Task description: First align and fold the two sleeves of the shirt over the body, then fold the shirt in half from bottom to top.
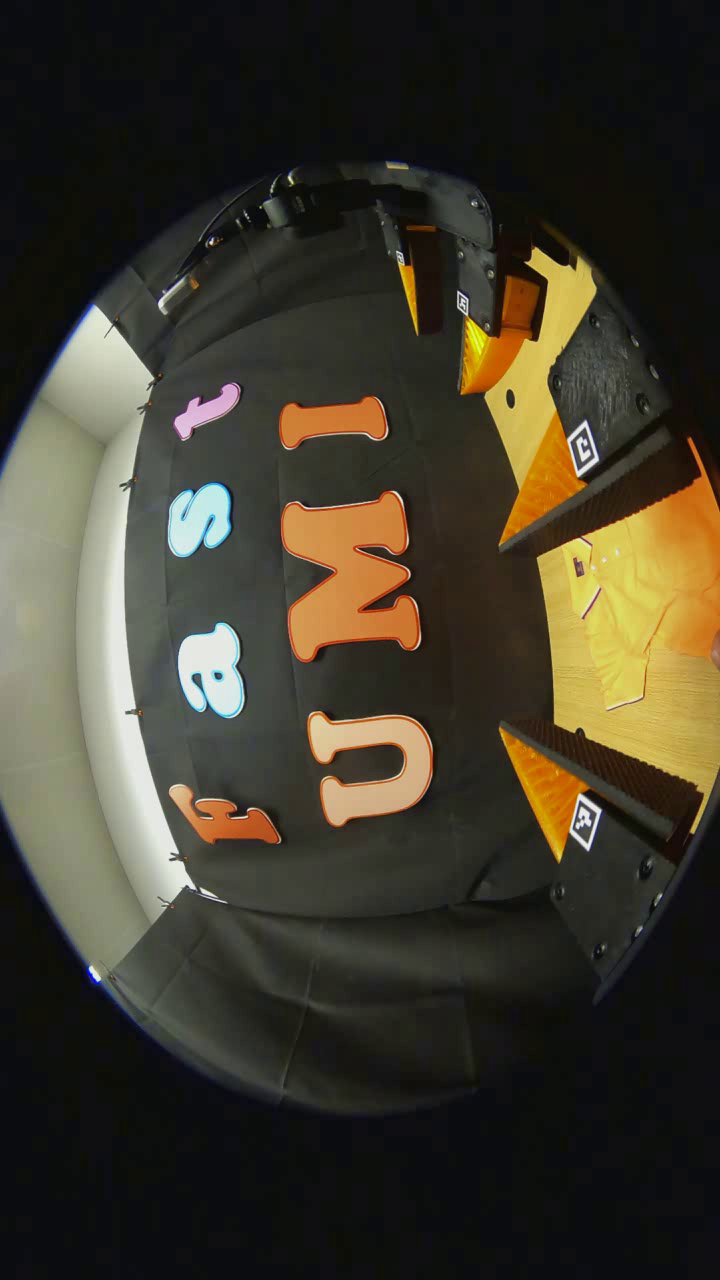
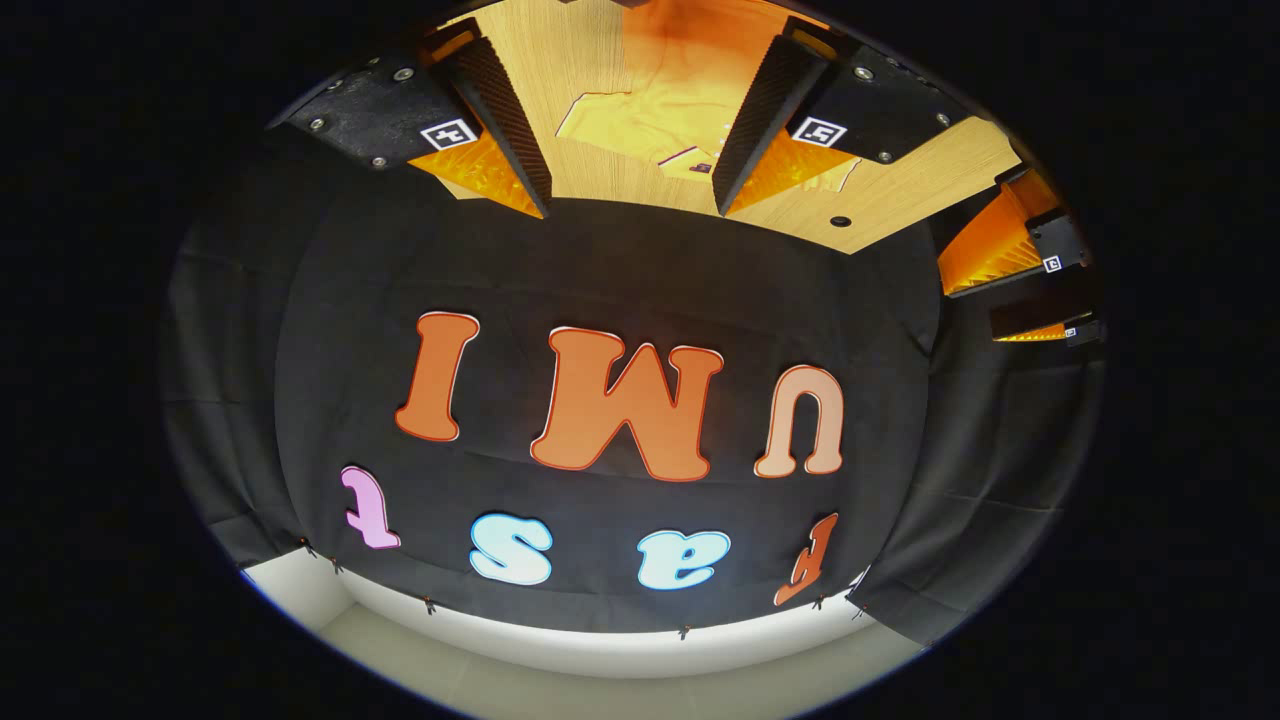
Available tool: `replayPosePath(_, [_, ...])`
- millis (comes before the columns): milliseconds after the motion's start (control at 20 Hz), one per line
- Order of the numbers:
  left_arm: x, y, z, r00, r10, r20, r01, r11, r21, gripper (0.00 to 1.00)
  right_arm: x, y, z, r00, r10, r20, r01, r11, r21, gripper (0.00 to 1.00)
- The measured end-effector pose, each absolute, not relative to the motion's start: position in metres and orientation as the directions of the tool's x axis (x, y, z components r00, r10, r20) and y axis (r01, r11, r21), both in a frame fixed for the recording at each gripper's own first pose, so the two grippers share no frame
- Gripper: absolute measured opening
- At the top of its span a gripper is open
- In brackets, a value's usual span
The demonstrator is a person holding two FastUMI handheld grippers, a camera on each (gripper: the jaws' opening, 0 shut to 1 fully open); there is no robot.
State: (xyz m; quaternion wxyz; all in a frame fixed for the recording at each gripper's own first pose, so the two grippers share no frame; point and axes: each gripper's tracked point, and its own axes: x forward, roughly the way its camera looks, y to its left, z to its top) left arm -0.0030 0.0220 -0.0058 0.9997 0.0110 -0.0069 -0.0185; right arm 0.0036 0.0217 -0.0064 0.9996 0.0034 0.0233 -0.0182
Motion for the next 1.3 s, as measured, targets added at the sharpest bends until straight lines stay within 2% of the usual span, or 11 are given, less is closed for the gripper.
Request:
replayPosePath(300, [-0.010, 0.045, -0.015, 0.999, -0.040, 0.014, 0.039, 0.999, 0.013, 0.99, 0.003, 0.031, -0.007, 0.996, -0.066, -0.066, 0.066, 0.998, -0.007, 0.98])
replayPosePath(600, [-0.013, 0.046, -0.018, 0.999, -0.039, 0.023, 0.038, 0.999, 0.015, 0.99, 0.017, 0.032, -0.028, 0.988, -0.070, -0.141, 0.072, 0.997, 0.013, 0.98])
replayPosePath(850, [-0.003, 0.048, -0.016, 0.999, 0.027, 0.019, -0.028, 0.999, 0.035, 0.99, 0.052, 0.005, -0.051, 0.979, -0.052, -0.195, 0.060, 0.997, 0.037, 0.98])
replayPosePath(1100, [0.007, 0.042, -0.025, 0.994, 0.105, -0.019, -0.104, 0.994, 0.045, 0.99, 0.093, -0.018, -0.097, 0.941, 0.004, -0.339, 0.027, 0.996, 0.087, 0.98])
replayPosePath(1300, [0.011, 0.035, -0.034, 0.986, 0.155, -0.065, -0.151, 0.987, 0.063, 1.00, 0.124, -0.033, -0.142, 0.876, 0.051, -0.480, 0.025, 0.988, 0.151, 0.98])
